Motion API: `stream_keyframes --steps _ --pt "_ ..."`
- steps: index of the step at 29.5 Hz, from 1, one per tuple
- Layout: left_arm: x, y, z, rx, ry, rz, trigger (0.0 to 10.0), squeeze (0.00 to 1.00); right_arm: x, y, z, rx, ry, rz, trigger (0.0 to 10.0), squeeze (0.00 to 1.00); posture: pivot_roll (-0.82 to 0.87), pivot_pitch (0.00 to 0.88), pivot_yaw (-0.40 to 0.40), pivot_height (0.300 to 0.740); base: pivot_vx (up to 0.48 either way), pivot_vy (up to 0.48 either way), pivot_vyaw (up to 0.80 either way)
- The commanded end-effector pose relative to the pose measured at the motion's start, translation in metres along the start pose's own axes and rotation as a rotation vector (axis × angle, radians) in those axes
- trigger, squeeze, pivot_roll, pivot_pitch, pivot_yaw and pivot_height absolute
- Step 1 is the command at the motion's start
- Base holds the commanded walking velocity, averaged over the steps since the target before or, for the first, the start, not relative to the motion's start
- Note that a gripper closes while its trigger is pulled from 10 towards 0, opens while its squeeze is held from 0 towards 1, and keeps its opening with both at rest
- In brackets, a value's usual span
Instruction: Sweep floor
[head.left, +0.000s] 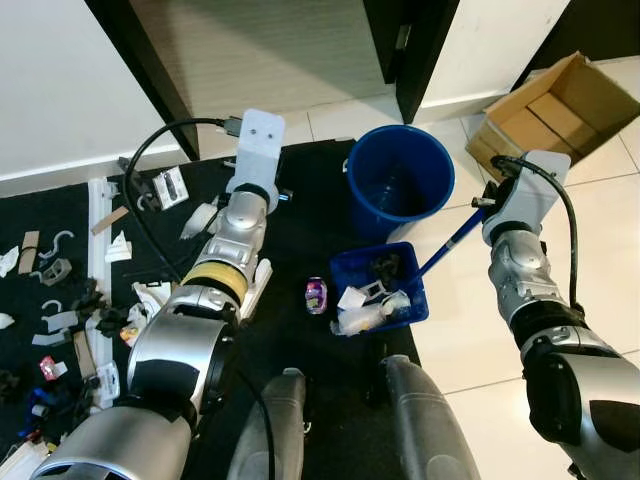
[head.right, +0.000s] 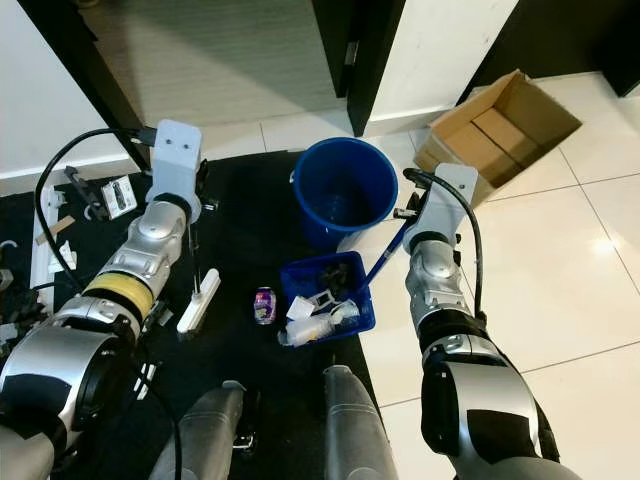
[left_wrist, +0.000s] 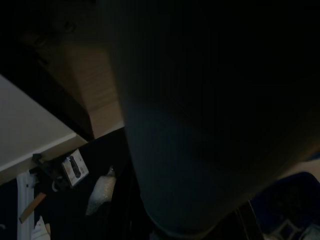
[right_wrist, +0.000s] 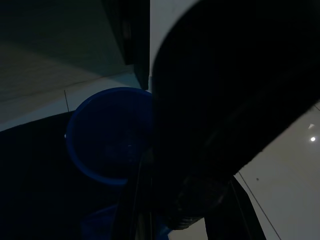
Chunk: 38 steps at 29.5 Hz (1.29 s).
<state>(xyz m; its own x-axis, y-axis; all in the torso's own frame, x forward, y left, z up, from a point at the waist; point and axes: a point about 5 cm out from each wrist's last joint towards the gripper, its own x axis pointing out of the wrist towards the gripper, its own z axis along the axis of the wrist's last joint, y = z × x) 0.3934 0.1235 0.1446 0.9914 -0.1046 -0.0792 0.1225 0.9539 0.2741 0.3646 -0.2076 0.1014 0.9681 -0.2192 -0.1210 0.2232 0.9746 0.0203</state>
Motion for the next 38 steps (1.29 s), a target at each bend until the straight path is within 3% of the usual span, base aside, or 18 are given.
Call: stream_keyframes --steps 1,3,4,5,7,8,11,16,18,26,33,38 --pt "-0.003 -0.015 -0.015 -0.008 0.092 0.001 10.0 0.0 -0.012 -0.016 -0.036 -0.075 0.163 -0.041 10.0 0.0 0.08 0.358 0.007 0.74 0.0 0.0 0.0" --pt "-0.002 -0.022 -0.013 -0.026 0.102 0.007 10.0 0.0 -0.011 -0.017 -0.035 -0.075 0.163 -0.044 10.0 0.0 0.08 0.358 0.007 0.74 0.0 0.0 0.0" --pt "0.0 -0.048 0.003 -0.126 0.098 0.015 10.0 0.0 -0.011 -0.019 -0.035 -0.075 0.163 -0.049 10.0 0.0 0.09 0.357 0.008 0.74 0.0 0.0 0.0" --pt "0.0 -0.048 0.003 -0.126 0.098 0.015 10.0 0.0 -0.011 -0.019 -0.035 -0.075 0.163 -0.049 10.0 0.0 0.09 0.357 0.008 0.74 0.0 0.0 0.0" --pt "0.0 -0.068 0.015 -0.213 0.098 0.001 10.0 0.0 -0.011 -0.019 -0.035 -0.076 0.164 -0.051 10.0 0.0 0.09 0.355 0.01 0.74 0.0 0.0 0.0" --pt "0.0 -0.068 0.015 -0.213 0.098 0.001 10.0 0.0 -0.011 -0.019 -0.035 -0.076 0.164 -0.051 10.0 0.0 0.09 0.355 0.01 0.74 0.0 0.0 0.0" --pt "-0.003 -0.101 0.039 -0.347 0.115 -0.031 10.0 0.0 -0.013 -0.018 -0.04 -0.07 0.174 -0.054 10.0 0.0 0.09 0.348 0.02 0.74 0.0 0.0 0.0" --pt "-0.005 -0.117 0.056 -0.419 0.108 -0.047 10.0 0.0 -0.015 -0.018 -0.042 -0.067 0.178 -0.056 10.0 0.0 0.09 0.344 0.024 0.74 0.0 0.0 0.0" --pt "-0.006 -0.126 0.08 -0.504 0.073 -0.058 10.0 0.0 -0.016 -0.017 -0.044 -0.063 0.181 -0.059 10.0 0.0 0.09 0.332 0.03 0.74 0.0 0.0 0.0" --pt "-0.003 -0.116 0.143 -0.749 0.034 -0.033 10.0 0.0 -0.017 -0.018 -0.045 -0.047 0.185 -0.066 10.0 0.0 0.11 0.312 0.031 0.74 0.0 0.0 0.0" --pt "-0.004 -0.111 0.161 -0.725 -0.026 -0.059 10.0 0.0 -0.017 -0.015 -0.046 -0.044 0.187 -0.064 10.0 0.0 0.11 0.301 0.031 0.74 0.0 0.0 0.0" --pt "-0.001 -0.098 0.16 -0.45 -0.143 -0.173 10.0 0.0 -0.016 -0.012 -0.045 -0.041 0.183 -0.057 10.0 0.0 0.1 0.265 0.029 0.74 0.0 0.0 0.0"
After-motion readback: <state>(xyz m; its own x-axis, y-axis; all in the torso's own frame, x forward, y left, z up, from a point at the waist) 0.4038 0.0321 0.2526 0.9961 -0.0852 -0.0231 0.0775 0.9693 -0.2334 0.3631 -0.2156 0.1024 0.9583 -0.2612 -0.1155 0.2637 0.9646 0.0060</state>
